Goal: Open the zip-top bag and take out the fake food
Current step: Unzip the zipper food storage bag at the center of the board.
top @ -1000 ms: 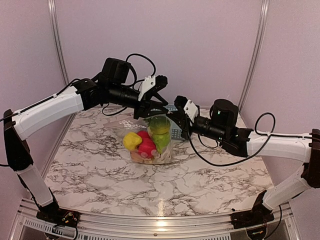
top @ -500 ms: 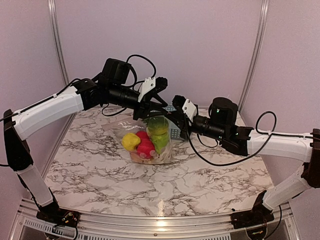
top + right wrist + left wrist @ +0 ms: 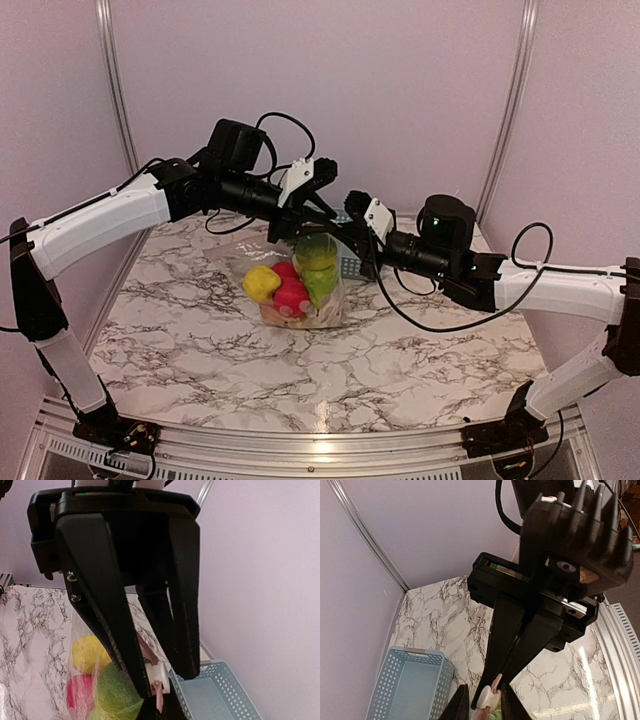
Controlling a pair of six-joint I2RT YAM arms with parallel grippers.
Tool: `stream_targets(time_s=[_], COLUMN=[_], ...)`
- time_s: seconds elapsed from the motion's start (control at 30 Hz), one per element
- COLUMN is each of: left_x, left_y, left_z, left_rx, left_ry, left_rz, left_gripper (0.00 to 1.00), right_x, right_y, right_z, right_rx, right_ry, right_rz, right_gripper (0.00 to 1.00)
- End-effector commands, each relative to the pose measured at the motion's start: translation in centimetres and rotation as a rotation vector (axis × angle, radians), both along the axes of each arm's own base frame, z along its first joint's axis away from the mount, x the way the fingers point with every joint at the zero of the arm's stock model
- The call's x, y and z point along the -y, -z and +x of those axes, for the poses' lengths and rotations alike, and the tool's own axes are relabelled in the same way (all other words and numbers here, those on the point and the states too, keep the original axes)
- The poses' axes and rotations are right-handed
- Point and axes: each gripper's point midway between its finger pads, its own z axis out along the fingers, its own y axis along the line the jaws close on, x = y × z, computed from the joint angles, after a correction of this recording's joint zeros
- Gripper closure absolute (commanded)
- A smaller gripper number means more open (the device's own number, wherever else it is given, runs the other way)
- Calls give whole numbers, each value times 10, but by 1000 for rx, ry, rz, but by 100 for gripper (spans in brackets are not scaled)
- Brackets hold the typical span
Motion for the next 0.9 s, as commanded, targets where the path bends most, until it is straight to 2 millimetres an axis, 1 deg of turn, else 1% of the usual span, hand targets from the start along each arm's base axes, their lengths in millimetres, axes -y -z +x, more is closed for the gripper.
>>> stream_targets(time_s=[0.0, 0.27, 0.43, 0.6, 0.77, 0.87], left_x=[3, 1, -2, -5, -9, -12], left_y=[9, 11, 7, 9, 11, 8], left_z=[-2, 1, 4, 5, 6, 7], left_rx=[-7, 6, 29, 10, 9, 5], left_ry=[14, -14, -47, -58, -71, -79], left_rz=[17, 15, -13, -18, -24, -33], left_gripper=[81, 100, 100, 100, 100, 100], right_x=[-3, 1, 11, 34, 49, 56], right_y=[-36, -37, -33, -32, -30, -29], right_z=[-6, 0, 10, 23, 26, 28], right_rx=[39, 16, -40, -108, -139, -145], right_ry=[-19, 21, 86, 149, 177, 193], right_rz=[66, 83, 107, 164, 190, 194], right_gripper=[100, 100, 100, 100, 100, 100])
